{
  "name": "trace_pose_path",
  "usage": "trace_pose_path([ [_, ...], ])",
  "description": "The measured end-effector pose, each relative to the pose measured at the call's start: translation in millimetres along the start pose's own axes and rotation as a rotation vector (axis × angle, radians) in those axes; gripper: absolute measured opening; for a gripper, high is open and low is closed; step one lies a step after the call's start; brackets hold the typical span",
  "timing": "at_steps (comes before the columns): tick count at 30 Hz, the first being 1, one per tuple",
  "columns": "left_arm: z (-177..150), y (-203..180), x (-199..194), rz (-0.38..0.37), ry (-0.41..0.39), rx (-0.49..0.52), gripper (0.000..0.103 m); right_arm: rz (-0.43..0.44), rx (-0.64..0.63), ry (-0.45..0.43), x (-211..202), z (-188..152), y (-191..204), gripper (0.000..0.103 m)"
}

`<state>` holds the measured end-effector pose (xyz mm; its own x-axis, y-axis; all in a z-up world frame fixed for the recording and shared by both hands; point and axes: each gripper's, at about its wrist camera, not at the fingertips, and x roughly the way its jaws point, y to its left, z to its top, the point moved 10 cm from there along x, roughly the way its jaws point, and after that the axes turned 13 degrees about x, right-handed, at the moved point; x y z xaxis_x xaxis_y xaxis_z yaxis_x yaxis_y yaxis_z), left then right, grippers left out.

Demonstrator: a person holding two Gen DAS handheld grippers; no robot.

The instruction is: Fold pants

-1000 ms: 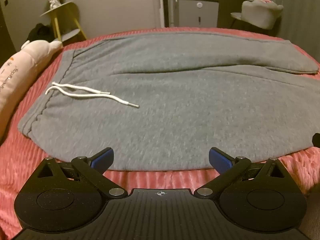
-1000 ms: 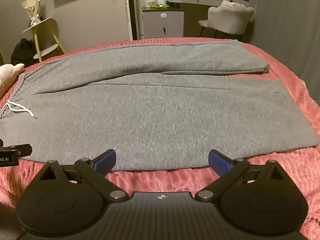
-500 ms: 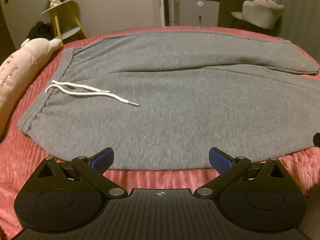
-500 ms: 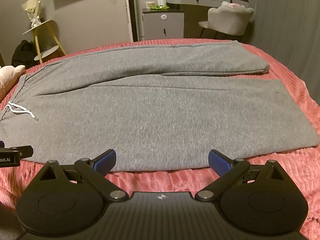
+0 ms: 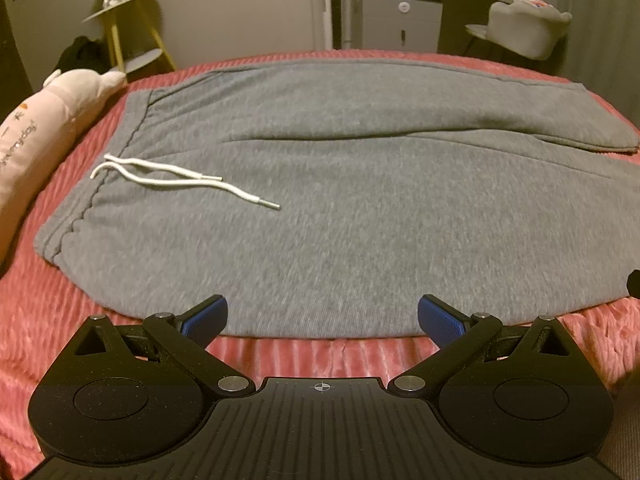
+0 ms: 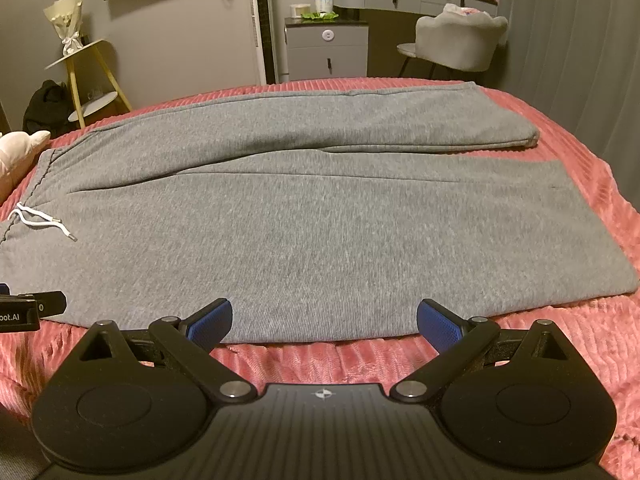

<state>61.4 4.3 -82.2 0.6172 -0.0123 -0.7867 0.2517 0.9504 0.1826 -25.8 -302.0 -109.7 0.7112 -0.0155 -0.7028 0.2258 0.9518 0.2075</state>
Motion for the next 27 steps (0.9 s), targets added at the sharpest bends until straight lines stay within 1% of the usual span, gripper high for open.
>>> trace_pose_path([
  [27, -1.4, 3.5, 2.9, -0.008, 0.018, -0.02, 0.103, 0.009, 0.008, 0.006, 2.4, 0.7, -0.4, 0.099],
])
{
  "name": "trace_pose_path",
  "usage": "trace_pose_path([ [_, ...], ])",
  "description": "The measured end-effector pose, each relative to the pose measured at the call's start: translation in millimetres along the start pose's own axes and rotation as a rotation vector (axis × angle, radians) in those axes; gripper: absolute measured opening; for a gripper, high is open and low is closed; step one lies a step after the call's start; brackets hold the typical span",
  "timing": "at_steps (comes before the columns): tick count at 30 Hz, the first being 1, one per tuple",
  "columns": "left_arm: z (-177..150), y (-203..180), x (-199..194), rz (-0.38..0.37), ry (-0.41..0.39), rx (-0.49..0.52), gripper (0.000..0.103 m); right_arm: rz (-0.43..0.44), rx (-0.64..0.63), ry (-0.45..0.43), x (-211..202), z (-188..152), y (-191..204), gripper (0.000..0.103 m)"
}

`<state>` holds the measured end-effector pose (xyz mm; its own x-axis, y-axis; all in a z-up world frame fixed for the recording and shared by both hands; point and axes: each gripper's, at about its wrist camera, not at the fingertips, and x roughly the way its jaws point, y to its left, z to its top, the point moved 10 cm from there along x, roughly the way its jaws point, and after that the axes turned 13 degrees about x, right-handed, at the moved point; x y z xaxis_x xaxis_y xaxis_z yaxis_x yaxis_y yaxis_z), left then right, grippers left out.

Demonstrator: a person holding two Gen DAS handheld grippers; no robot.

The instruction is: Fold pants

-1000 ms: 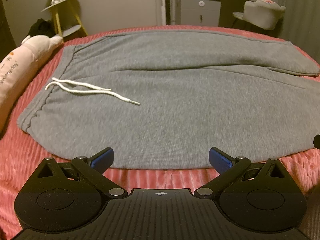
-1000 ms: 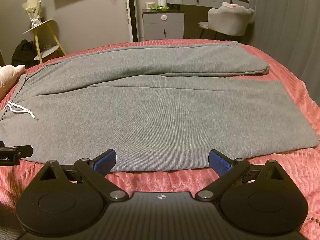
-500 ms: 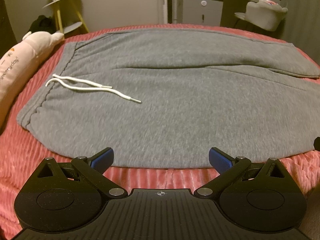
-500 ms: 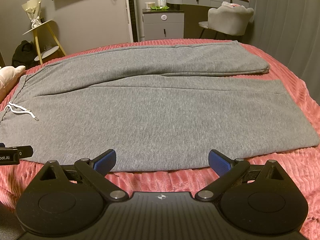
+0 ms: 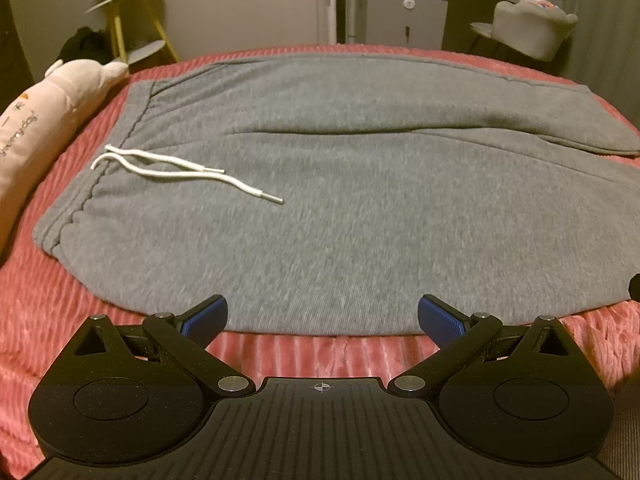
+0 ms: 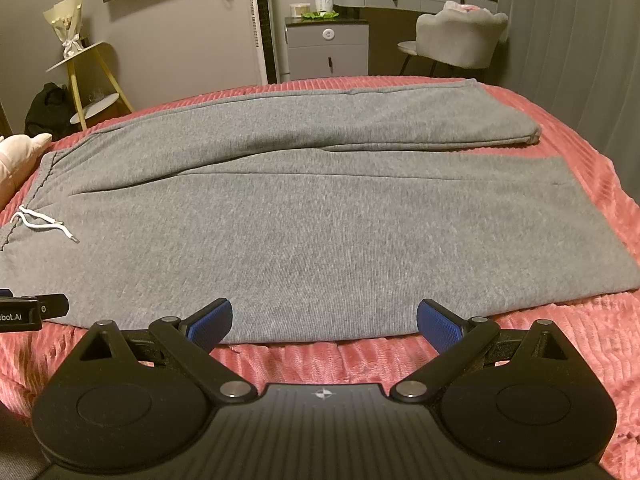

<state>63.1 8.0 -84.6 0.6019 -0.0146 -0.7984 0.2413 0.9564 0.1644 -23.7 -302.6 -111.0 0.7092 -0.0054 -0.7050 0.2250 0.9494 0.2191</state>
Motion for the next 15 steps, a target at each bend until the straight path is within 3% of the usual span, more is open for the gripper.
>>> trace_pose_path([
  [15, -2.0, -0.6, 1.2, -0.004, 0.011, -0.005, 0.103, 0.007, 0.009, 0.004, 1.4, -0.2, -2.3, 0.099],
])
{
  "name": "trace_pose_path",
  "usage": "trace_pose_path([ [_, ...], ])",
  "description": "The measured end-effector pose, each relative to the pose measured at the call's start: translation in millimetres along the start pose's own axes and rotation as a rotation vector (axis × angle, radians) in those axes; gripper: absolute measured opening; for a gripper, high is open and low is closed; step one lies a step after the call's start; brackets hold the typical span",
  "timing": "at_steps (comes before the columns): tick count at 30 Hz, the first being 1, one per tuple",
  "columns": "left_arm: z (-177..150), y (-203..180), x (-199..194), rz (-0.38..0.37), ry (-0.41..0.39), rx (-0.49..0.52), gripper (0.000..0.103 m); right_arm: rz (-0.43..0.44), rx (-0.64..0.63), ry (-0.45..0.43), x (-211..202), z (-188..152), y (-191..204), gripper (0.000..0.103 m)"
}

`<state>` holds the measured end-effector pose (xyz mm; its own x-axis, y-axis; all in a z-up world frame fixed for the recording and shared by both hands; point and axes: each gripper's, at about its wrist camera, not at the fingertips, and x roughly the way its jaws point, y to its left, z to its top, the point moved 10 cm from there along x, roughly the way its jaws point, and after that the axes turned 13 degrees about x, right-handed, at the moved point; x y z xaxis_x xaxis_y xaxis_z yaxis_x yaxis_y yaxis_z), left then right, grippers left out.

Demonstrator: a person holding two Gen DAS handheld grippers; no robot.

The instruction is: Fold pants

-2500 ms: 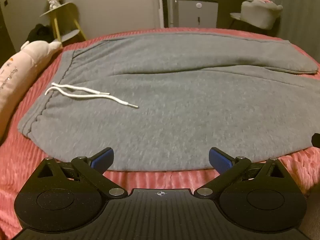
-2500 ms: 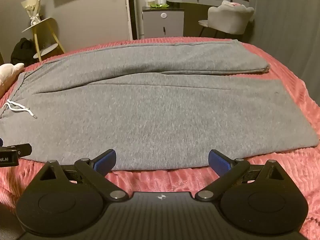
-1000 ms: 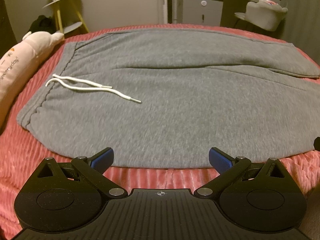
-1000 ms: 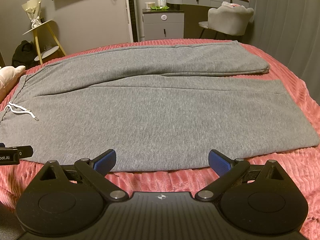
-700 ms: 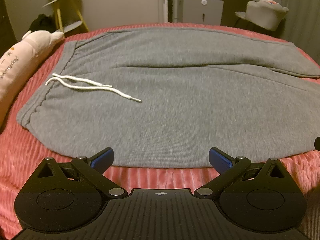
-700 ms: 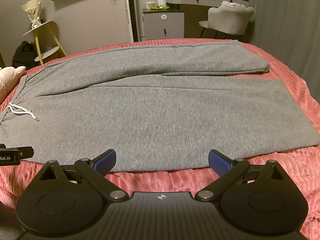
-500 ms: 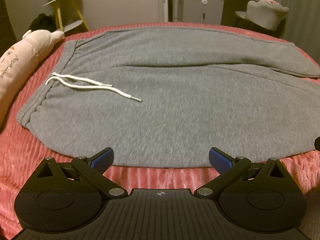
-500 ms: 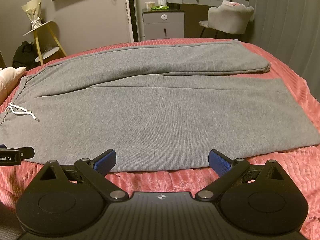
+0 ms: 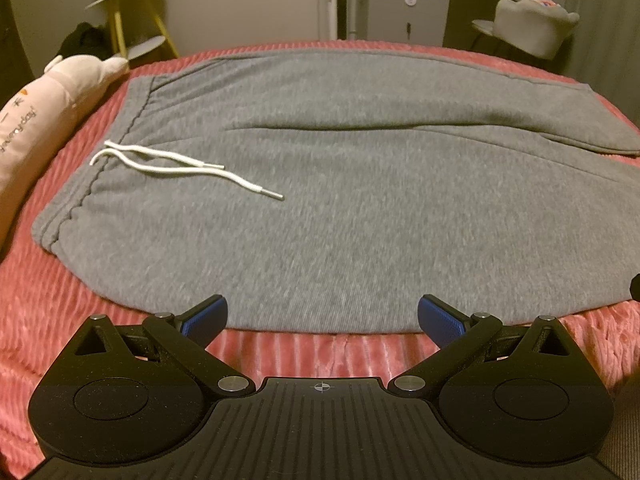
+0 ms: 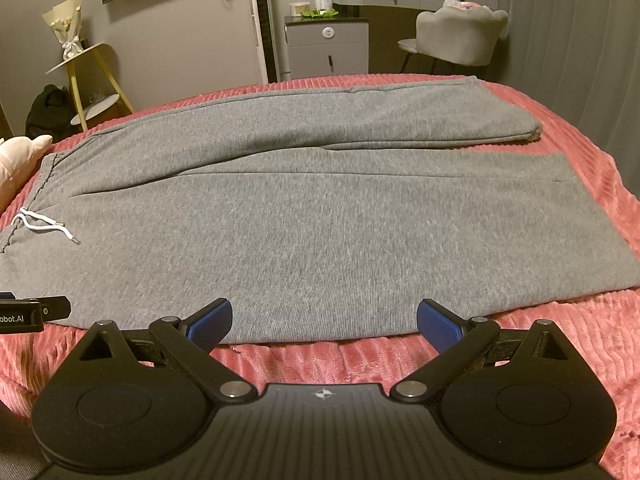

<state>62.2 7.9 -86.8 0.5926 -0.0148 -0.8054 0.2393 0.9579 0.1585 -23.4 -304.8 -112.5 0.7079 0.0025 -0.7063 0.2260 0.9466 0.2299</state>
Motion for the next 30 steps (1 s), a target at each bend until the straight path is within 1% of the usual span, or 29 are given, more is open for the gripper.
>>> trace_pose_path([
  [17, 1.9, 0.5, 2.6, -0.005, 0.006, -0.004, 0.103, 0.018, 0.011, 0.005, 1.0, 0.8, -2.8, 0.099],
  [30, 3.1, -2.6, 3.4, 0.007, 0.01, 0.018, 0.103, 0.039, 0.03, 0.016, 3.8, 0.8, -3.7, 0.099],
])
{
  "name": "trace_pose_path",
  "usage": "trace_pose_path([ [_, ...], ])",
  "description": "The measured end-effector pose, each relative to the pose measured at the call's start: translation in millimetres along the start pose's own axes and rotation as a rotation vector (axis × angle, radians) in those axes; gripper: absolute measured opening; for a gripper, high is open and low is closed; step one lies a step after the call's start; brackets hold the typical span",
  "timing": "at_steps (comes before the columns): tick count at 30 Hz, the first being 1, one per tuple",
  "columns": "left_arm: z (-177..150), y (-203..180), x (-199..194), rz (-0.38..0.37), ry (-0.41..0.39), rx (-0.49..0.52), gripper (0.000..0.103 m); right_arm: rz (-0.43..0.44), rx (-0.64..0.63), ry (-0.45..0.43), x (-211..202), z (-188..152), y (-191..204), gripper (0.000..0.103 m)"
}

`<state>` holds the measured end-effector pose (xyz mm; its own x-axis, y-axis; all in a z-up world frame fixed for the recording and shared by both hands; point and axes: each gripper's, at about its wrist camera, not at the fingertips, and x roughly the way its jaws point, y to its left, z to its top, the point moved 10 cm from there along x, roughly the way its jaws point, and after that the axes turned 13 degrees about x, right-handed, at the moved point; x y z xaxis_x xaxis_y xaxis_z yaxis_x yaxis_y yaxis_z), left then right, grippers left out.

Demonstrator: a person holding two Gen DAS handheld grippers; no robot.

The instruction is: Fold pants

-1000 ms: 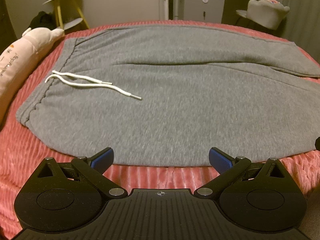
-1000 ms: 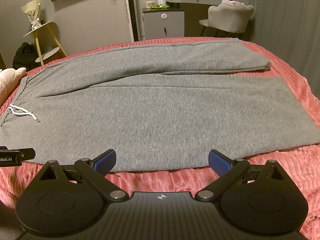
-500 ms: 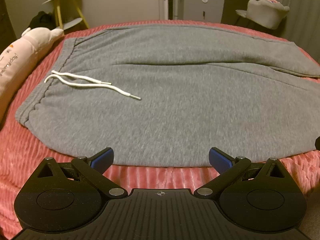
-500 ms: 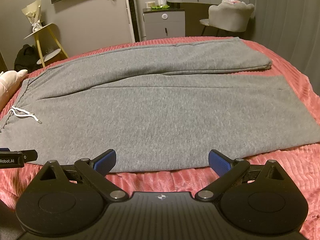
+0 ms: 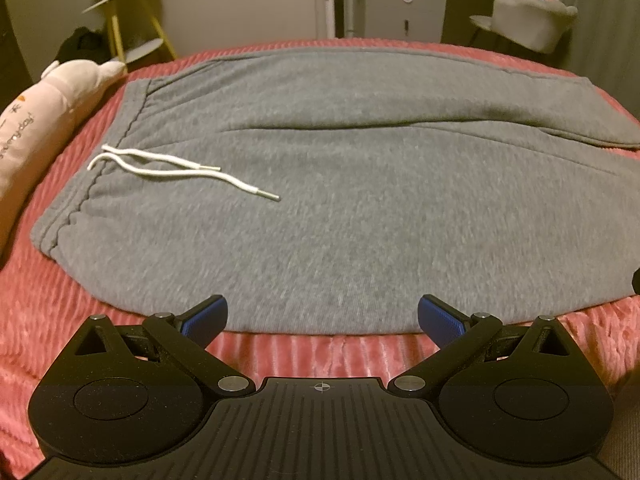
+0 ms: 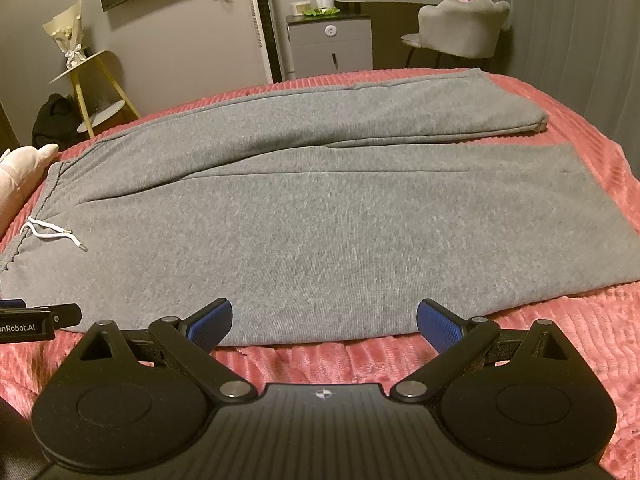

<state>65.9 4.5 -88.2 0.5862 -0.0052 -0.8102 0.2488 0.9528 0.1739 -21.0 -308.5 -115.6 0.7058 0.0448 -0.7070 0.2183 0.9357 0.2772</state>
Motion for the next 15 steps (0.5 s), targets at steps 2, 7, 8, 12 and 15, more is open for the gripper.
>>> trace_pose_path([
  [2, 0.5, -0.2, 0.7, 0.0, 0.002, 0.0, 0.103, 0.002, 0.002, 0.0, 0.3, 0.0, -0.2, 0.099],
  [7, 1.0, -0.2, 2.7, 0.001, 0.004, 0.006, 0.103, 0.01, 0.01, 0.008, 2.8, 0.8, -1.8, 0.099],
  [8, 1.0, -0.4, 3.6, 0.001, 0.006, 0.006, 0.103, 0.012, 0.013, 0.011, 3.5, 0.7, -2.3, 0.099],
  [12, 1.5, -0.6, 6.3, 0.003, 0.013, 0.002, 0.103, 0.015, 0.019, 0.02, 7.5, 0.8, -3.3, 0.099],
  [15, 1.7, -0.8, 7.1, 0.004, 0.017, 0.001, 0.103, 0.017, 0.023, 0.027, 9.5, 0.8, -3.6, 0.099],
])
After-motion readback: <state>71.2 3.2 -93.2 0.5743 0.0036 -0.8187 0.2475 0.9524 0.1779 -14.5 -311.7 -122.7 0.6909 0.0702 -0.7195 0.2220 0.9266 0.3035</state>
